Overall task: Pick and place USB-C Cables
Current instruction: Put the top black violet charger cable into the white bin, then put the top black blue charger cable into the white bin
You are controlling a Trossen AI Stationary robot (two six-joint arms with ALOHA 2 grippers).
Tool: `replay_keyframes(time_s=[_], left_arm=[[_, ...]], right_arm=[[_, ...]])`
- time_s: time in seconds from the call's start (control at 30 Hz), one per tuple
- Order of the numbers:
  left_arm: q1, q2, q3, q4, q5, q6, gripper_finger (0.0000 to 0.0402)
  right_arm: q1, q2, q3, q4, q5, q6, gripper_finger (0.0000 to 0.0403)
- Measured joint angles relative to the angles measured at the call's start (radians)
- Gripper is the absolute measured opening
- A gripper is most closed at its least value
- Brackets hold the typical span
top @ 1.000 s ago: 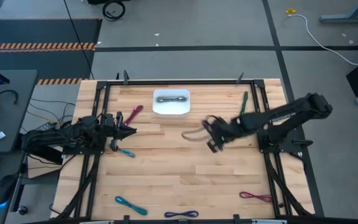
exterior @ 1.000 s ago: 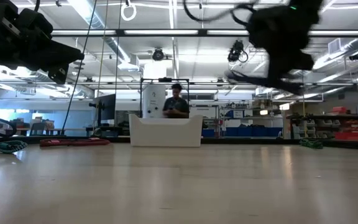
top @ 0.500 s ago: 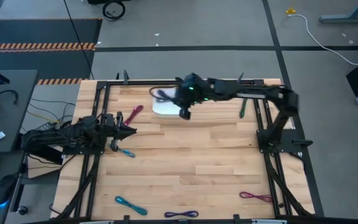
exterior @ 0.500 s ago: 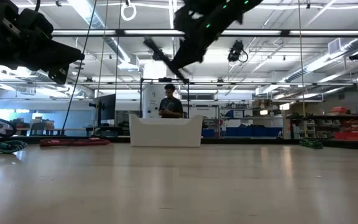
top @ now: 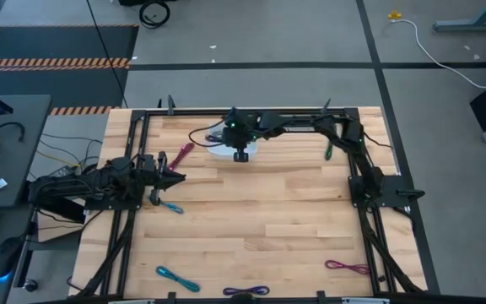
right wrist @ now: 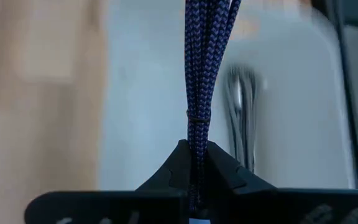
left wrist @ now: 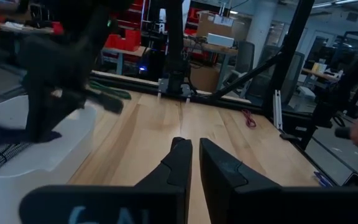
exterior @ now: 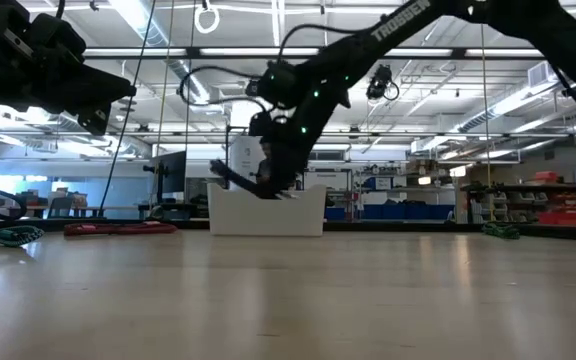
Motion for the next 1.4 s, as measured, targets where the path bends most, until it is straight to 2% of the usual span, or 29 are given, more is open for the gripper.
replay_keyframes(time_s=[0.33, 0.5, 0.67, 0.8, 0.97, 1.1, 1.4], left_arm=[[0.0, 0.0, 0.0, 0.0, 0.0, 0.0, 0.003], [0.0, 0.0, 0.0, 0.002, -0.001, 0.0, 0.0035], [0.0, 0.0, 0.0, 0.001, 0.0, 0.0, 0.0038], [0.0, 0.0, 0.0, 0.001, 0.0, 0.0, 0.0034], [0.0, 0.0, 0.0, 0.002, -0.001, 0.0, 0.003], [0.0, 0.0, 0.0, 0.002, -0.001, 0.0, 0.0034], [0.0, 0.0, 0.0, 0.002, -0.001, 0.0, 0.0036]], right_arm=[[-0.034, 0.052, 0.002, -0.046, 0.068, -0.012, 0.0028], [-0.039, 0.071, 0.001, -0.078, 0.154, -0.044, 0.0041], [-0.039, 0.072, 0.001, -0.078, 0.167, -0.053, 0.0056], [-0.039, 0.072, 0.001, -0.076, 0.166, -0.052, 0.0073], [-0.036, 0.068, 0.0, -0.075, 0.202, -0.039, 0.0115], [-0.027, 0.02, 0.0, -0.093, 0.235, 0.03, 0.0143], [0.014, -0.182, 0.0, -0.093, 0.085, 0.359, 0.0138]])
